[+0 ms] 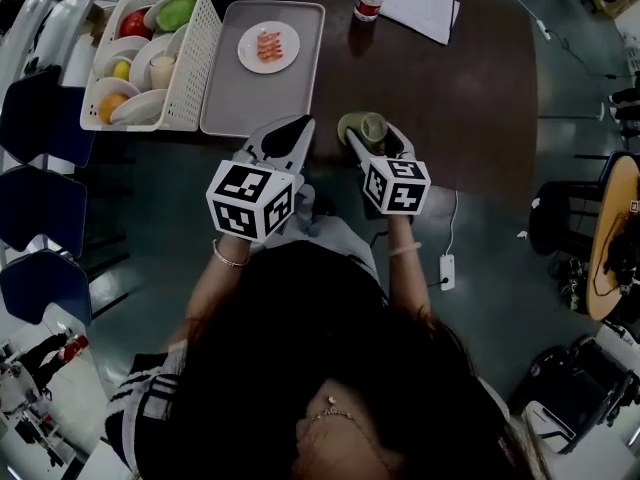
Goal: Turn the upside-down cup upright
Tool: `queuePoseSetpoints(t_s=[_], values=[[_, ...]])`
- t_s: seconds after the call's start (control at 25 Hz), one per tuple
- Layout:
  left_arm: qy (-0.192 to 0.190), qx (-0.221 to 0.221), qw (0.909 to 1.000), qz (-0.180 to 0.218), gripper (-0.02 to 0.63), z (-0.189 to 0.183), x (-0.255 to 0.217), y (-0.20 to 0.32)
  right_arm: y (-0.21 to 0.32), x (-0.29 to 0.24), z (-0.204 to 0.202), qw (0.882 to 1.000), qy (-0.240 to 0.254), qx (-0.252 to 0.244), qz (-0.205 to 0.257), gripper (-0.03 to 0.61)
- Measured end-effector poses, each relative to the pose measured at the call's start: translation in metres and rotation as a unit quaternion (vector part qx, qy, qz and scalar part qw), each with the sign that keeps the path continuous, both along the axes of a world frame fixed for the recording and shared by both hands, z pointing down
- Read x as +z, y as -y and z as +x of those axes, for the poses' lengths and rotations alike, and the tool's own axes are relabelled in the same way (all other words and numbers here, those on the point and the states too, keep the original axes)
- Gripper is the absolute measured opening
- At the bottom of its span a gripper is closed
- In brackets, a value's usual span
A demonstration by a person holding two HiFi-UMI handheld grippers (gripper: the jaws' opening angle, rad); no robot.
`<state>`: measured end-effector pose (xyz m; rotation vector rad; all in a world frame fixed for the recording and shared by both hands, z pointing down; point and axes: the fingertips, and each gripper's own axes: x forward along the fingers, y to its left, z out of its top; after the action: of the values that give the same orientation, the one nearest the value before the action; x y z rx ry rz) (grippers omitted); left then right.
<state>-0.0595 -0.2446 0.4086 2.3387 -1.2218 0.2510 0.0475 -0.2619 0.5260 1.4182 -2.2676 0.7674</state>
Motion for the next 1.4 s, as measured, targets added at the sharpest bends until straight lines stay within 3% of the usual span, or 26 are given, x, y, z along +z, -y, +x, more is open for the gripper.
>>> queuePoseSetpoints(t_s=[0.32,0.76,1.04,1.4], values=[[-0.012,0.003,0.9999,0.010,0.002,0.002,-0.009,0.000,-0.004,-0.034,0.009,0.992,0.122,0.036,0.000,0.324],[-0.024,0.005,0.9995,0.018,0.002,-0.002,-0.016,0.002,-0.010,-0.073,0.014,0.953,0.294,0.069,-0.004,0.324],[-0.066,0.031,0.9971,0.024,0.003,0.003,-0.029,0.000,-0.013,-0.090,0.023,0.895,0.441,0.067,-0.020,0.324],[-0.075,0.048,0.9957,0.027,0.002,0.010,-0.032,-0.004,-0.021,-0.090,0.030,0.805,0.586,0.078,-0.053,0.324]])
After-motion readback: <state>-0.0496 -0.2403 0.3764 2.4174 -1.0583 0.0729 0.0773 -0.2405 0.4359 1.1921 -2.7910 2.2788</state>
